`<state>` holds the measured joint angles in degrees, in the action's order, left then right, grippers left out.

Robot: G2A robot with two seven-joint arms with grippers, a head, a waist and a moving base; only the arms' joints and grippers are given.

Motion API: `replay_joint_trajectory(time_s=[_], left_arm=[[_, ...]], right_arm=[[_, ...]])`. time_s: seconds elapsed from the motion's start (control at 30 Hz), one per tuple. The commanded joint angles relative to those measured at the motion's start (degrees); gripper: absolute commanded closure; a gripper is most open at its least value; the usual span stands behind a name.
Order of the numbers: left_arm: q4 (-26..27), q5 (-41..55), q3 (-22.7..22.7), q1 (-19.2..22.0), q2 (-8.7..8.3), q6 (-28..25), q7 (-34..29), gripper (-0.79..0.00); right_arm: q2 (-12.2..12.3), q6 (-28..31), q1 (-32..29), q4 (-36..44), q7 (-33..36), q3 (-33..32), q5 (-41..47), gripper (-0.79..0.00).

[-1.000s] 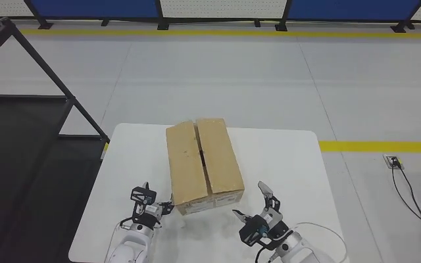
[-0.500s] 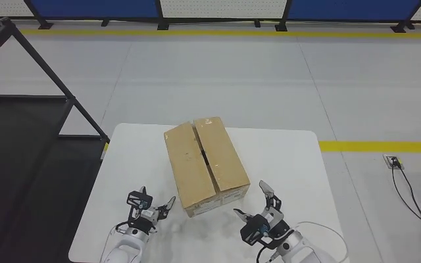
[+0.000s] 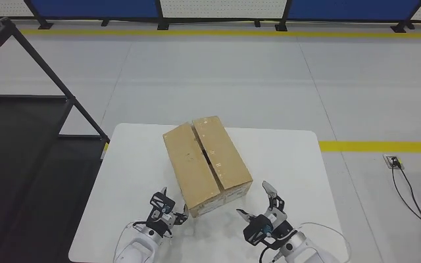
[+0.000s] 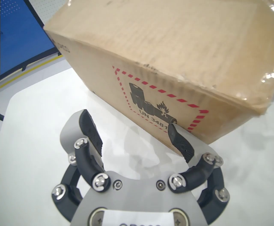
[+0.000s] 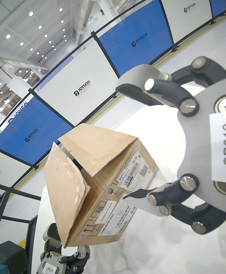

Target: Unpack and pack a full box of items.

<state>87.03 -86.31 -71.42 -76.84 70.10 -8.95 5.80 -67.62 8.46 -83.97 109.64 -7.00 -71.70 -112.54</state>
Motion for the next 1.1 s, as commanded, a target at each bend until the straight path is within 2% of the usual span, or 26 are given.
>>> replay_joint_trajectory(time_s=[0.0, 0.87, 0.97, 1.07], left_arm=[[0.02, -0.69, 0.81, 0.29, 0.11, -0.17, -0.12, -0.785], [-1.08, -5.92, 11.78, 5.91, 2.19, -3.78, -1.08, -0.785], [-0.69, -4.84, 11.62, 5.87, 2.29, -3.84, -0.32, -0.785], [1.11, -3.55, 9.21, 4.25, 1.87, -3.79, 1.04, -0.785]], right_arm=[[0.01, -0.17, -0.34, 0.02, -0.24, -0.19, 0.03, -0.785], [0.09, -4.63, -5.35, 0.56, -4.25, -4.25, 2.49, -0.785], [0.12, -4.57, -5.72, 0.84, -4.57, -4.77, 2.68, -0.785], [0.14, -4.12, -5.66, 0.99, -4.62, -5.10, 2.91, -0.785]])
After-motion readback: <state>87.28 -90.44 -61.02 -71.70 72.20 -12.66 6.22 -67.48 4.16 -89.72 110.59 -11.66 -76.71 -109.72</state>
